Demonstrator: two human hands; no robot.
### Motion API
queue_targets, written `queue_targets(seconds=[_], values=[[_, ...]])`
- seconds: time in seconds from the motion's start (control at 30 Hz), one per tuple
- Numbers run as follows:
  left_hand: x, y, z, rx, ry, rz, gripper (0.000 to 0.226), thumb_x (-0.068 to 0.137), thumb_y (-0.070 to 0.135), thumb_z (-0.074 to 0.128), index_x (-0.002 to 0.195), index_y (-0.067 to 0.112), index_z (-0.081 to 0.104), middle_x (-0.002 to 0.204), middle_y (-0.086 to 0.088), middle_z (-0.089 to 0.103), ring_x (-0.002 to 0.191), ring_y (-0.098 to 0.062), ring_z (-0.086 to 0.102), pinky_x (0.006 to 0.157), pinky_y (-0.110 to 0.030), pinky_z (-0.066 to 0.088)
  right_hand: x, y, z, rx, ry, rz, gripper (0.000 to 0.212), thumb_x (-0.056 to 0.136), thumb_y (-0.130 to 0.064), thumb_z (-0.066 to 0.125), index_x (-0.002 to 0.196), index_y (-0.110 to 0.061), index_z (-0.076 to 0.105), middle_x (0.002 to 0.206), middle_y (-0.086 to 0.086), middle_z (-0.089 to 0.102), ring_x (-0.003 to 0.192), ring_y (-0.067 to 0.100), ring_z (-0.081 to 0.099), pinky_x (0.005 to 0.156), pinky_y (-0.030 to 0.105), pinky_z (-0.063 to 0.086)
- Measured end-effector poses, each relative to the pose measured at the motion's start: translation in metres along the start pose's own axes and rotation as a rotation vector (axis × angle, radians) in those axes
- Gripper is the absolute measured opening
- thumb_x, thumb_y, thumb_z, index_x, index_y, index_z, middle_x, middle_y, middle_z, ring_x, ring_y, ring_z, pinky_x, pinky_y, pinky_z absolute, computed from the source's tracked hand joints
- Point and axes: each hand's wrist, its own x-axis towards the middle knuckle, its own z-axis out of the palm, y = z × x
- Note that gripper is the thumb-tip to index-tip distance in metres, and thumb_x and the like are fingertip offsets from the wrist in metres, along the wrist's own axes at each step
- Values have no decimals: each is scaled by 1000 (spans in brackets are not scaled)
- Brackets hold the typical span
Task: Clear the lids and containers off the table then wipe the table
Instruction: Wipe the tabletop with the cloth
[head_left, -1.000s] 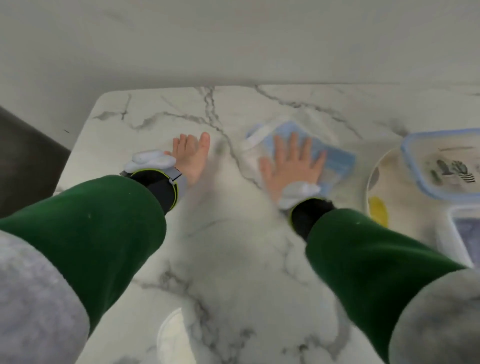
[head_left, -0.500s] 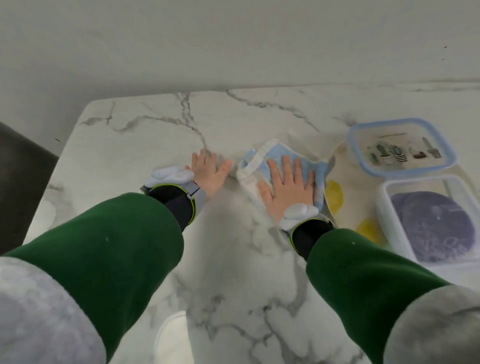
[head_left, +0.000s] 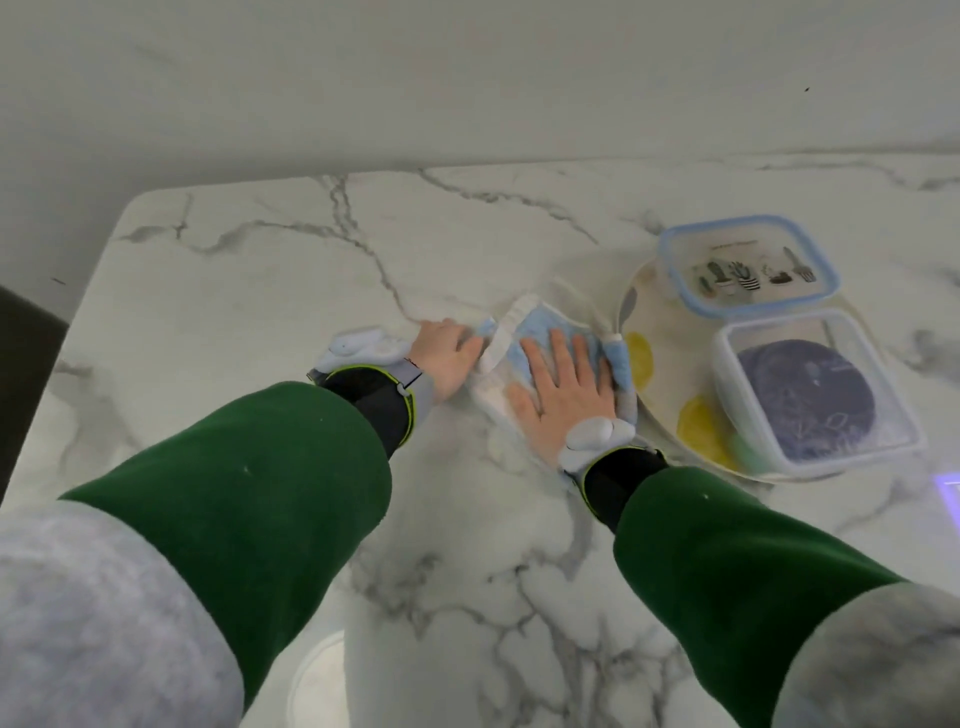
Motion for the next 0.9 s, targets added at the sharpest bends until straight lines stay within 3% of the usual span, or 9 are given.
queue_targets(seconds=[0.1,0.17,0.27,0.33,0.53,0.67,0.8,0.9], values=[[-3,13,1,5,19,9,38,102,18,36,125,-8,51,136,-22,48,128,-31,43,104,-34,33,-13,-4,-4,4,-27,-28,68,92,-61,18,151,-30,2,160,2,-3,147,32,-4,118,49,4],[-6,27,1,-2,23,22,42,101,18,37,140,2,42,148,-14,40,137,-26,37,108,-28,29,-11,4,-20,-11,-45,-63,64,89,-63,23,145,-33,18,156,2,16,142,32,16,109,48,21],[-7,53,3,-31,57,29,42,101,20,38,142,11,42,150,-8,38,139,-25,37,113,-29,29,9,13,-52,-67,-98,-163,45,91,-53,31,128,-31,44,133,2,46,123,32,43,91,37,32],[-6,66,6,-37,59,28,41,101,20,38,141,11,42,150,-8,39,138,-25,37,112,-29,30,19,22,-68,-77,-119,-247,38,95,-42,32,120,-23,53,124,4,51,118,30,47,85,32,32],[-13,86,36,45,-8,-14,46,98,15,42,144,16,38,150,-8,36,135,-28,40,111,-31,34,7,67,-67,-75,-26,-50,34,90,-8,39,124,-4,43,134,17,38,121,32,39,92,35,37],[-12,87,56,146,-65,-58,55,96,12,44,149,17,29,153,-7,31,138,-27,36,110,-31,34,4,77,-62,51,-71,41,37,95,-9,37,131,-3,35,135,15,36,125,29,38,99,34,37],[-12,80,67,243,-69,-128,59,94,15,48,150,15,26,159,-4,14,146,-25,20,118,-34,23,-5,85,-59,20,-110,-24,40,100,-13,31,138,-3,27,139,15,35,127,29,39,104,35,38],[-14,74,70,281,-47,-198,61,96,19,46,151,16,21,161,-3,4,148,-27,15,118,-38,24,-7,89,-65,30,-133,-72,40,101,-17,31,138,-2,29,140,15,37,127,28,42,104,37,39]])
